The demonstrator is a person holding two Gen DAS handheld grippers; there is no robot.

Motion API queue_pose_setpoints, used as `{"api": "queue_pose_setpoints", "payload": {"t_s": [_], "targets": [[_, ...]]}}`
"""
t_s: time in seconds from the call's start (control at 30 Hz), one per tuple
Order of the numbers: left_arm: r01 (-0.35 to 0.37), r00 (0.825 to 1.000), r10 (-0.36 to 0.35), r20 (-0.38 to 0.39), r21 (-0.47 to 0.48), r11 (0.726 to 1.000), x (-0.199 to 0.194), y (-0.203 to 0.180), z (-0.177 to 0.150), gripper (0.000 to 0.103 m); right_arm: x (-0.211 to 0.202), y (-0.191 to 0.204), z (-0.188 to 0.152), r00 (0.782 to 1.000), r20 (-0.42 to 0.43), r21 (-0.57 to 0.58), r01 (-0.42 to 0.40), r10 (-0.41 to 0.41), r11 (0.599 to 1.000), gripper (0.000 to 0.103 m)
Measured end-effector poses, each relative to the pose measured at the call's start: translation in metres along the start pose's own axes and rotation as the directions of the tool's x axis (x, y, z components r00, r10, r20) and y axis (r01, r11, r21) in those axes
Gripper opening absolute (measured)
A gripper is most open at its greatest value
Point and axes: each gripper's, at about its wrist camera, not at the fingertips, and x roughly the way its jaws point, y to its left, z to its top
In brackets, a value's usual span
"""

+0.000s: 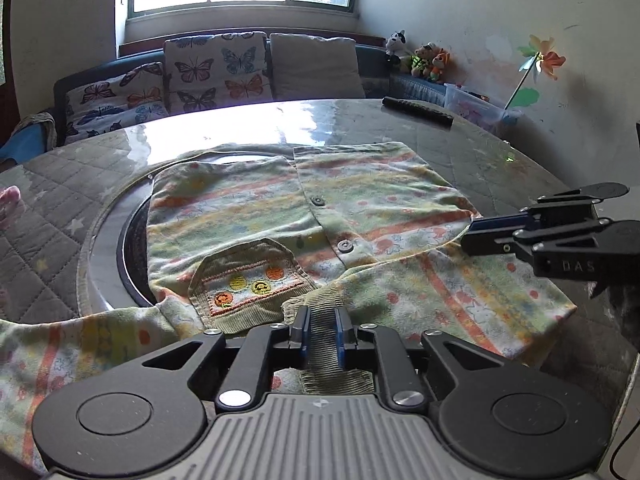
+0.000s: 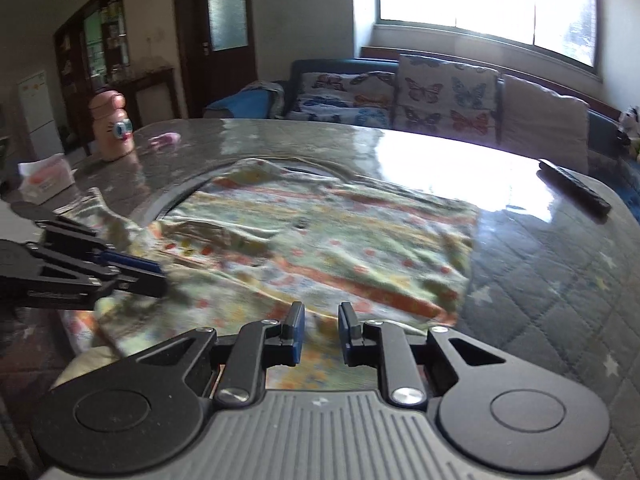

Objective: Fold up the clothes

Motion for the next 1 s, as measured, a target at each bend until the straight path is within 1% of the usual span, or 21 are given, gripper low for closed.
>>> {"api": "queue_pose_setpoints", "payload": {"t_s": [0.1,0.13,0.17,0.2,0.23,0.27,0.4,0.43,0.47,0.5,0.53,0.57,0.7,0.73,0.77,0.83,0.87,0.93,1.0], "targets": [[-0.008,1.000,0.008,0.013,-0.011,1.000,-0.002,0.000,0.000,0.016,0.008,0.015,0.006,0.998,-0.010,-0.032,-0.057,0.057,0.998,0.018],[-0.017,1.000,0.018,0.021,-0.023,1.000,-0.004,0.002,0.000,0.023,0.011,0.020,0.007,0.998,-0.016,-0.045,-0.068,0.068,0.997,0.018],[-0.026,0.999,0.027,0.029,-0.035,0.999,-0.005,0.003,0.001,0.037,0.013,0.025,0.008,0.997,-0.021,-0.054,-0.079,0.077,0.995,0.018],[-0.032,0.999,0.033,0.036,-0.044,0.999,-0.006,0.005,0.001,0.042,0.016,0.028,0.008,0.996,-0.026,-0.059,-0.088,0.087,0.994,0.018],[-0.037,0.998,0.040,0.043,-0.054,0.998,-0.007,0.008,0.002,0.043,0.018,0.031,0.009,0.995,-0.031,-0.064,-0.098,0.096,0.993,0.018],[-0.038,0.998,0.041,0.044,-0.061,0.997,-0.006,0.009,0.002,0.043,0.019,0.035,0.008,0.994,-0.035,-0.067,-0.108,0.106,0.992,0.018],[-0.010,1.000,0.009,-0.009,-0.073,0.997,0.009,0.012,0.004,0.041,0.020,0.043,0.003,0.991,-0.039,-0.068,-0.130,0.128,0.989,0.018],[0.002,1.000,-0.003,-0.017,-0.084,0.996,0.012,0.013,0.003,0.036,0.019,0.043,0.003,0.991,-0.040,-0.068,-0.132,0.129,0.989,0.018],[0.017,1.000,-0.019,-0.016,-0.093,0.995,0.014,0.014,0.002,0.026,0.019,0.044,0.002,0.991,-0.041,-0.068,-0.131,0.129,0.989,0.018],[0.020,1.000,-0.021,-0.009,-0.095,0.995,0.013,0.013,0.002,0.024,0.019,0.044,0.002,0.991,-0.042,-0.068,-0.130,0.127,0.989,0.018],[0.005,1.000,-0.005,0.005,-0.089,0.996,0.010,0.011,0.001,0.014,0.019,0.044,0.002,0.991,-0.042,-0.068,-0.129,0.126,0.989,0.018],[-0.007,1.000,0.009,0.022,-0.079,0.997,0.007,0.009,0.001,0.011,0.018,0.043,0.002,0.991,-0.041,-0.069,-0.128,0.125,0.989,0.018],[-0.046,0.992,0.047,0.113,-0.012,0.999,-0.013,-0.004,0.000,0.010,0.018,0.045,0.005,0.992,-0.029,-0.081,-0.124,0.122,0.989,0.018],[-0.061,0.991,0.060,0.120,0.004,0.998,-0.013,-0.005,0.000,0.010,0.019,0.047,0.005,0.992,-0.027,-0.085,-0.123,0.122,0.989,0.018],[-0.077,0.990,0.075,0.119,0.017,0.997,-0.010,-0.006,-0.001,0.010,0.020,0.048,0.006,0.992,-0.026,-0.086,-0.124,0.122,0.989,0.018],[-0.111,0.990,0.108,0.089,0.029,0.993,0.000,-0.004,-0.005,0.010,0.023,0.050,0.007,0.992,-0.027,-0.088,-0.127,0.125,0.988,0.018],[-0.120,0.990,0.117,0.074,0.029,0.992,0.004,-0.002,-0.007,0.014,0.023,0.051,0.008,0.991,-0.027,-0.093,-0.131,0.129,0.987,0.018],[-0.112,0.993,0.111,0.050,0.004,0.994,0.006,0.003,-0.009,0.016,0.025,0.054,0.010,0.990,-0.025,-0.102,-0.139,0.137,0.985,0.018],[-0.109,0.992,0.110,0.064,-0.013,0.994,-0.001,0.008,-0.009,0.017,0.027,0.058,0.013,0.989,-0.022,-0.112,-0.147,0.146,0.983,0.018]]}}
